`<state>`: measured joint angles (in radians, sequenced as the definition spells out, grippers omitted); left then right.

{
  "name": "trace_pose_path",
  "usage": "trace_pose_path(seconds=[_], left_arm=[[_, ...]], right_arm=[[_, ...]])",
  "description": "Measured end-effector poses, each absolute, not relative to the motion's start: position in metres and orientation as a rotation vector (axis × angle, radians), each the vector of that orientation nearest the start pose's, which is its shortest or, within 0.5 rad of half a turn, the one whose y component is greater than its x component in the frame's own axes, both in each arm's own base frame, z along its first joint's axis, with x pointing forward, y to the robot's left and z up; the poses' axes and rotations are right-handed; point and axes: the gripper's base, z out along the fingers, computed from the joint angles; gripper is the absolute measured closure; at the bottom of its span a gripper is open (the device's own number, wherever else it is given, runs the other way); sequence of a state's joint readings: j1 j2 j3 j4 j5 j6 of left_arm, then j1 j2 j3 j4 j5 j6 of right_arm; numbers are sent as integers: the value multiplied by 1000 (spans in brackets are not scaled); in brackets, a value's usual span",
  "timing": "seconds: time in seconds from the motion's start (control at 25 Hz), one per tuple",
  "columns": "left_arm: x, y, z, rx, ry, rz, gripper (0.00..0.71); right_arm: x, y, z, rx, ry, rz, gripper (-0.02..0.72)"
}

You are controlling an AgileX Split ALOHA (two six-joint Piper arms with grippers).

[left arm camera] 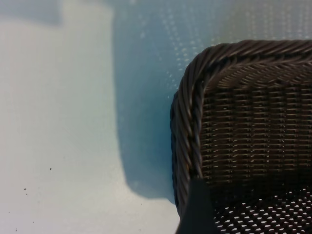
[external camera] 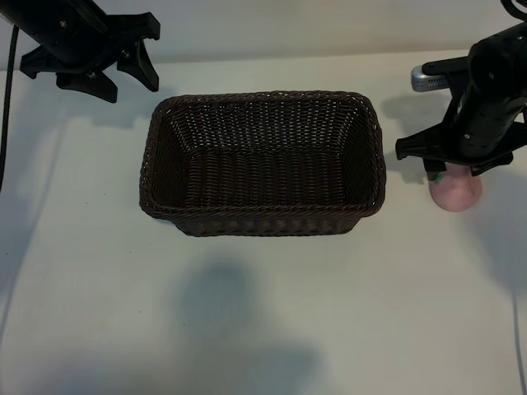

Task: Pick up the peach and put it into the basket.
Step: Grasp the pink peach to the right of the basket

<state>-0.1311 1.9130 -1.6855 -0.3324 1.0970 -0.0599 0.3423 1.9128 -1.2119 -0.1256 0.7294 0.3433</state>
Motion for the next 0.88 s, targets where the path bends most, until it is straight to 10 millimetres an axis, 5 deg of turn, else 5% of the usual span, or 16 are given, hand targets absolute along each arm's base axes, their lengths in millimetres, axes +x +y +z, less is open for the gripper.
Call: trace_pose_path(seconds=[0.44, 0.72, 0.88], left_arm=[[406, -80, 281, -44, 2801, -496, 173], [406, -80, 281, -44, 2801, -496, 173], [406, -80, 281, -44, 2801, -496, 173]], right_arm=[[351, 114, 159, -108, 2889, -67, 339], [343, 109, 140, -117, 2927, -121, 370], [343, 109, 139, -115, 2925, -118, 514]])
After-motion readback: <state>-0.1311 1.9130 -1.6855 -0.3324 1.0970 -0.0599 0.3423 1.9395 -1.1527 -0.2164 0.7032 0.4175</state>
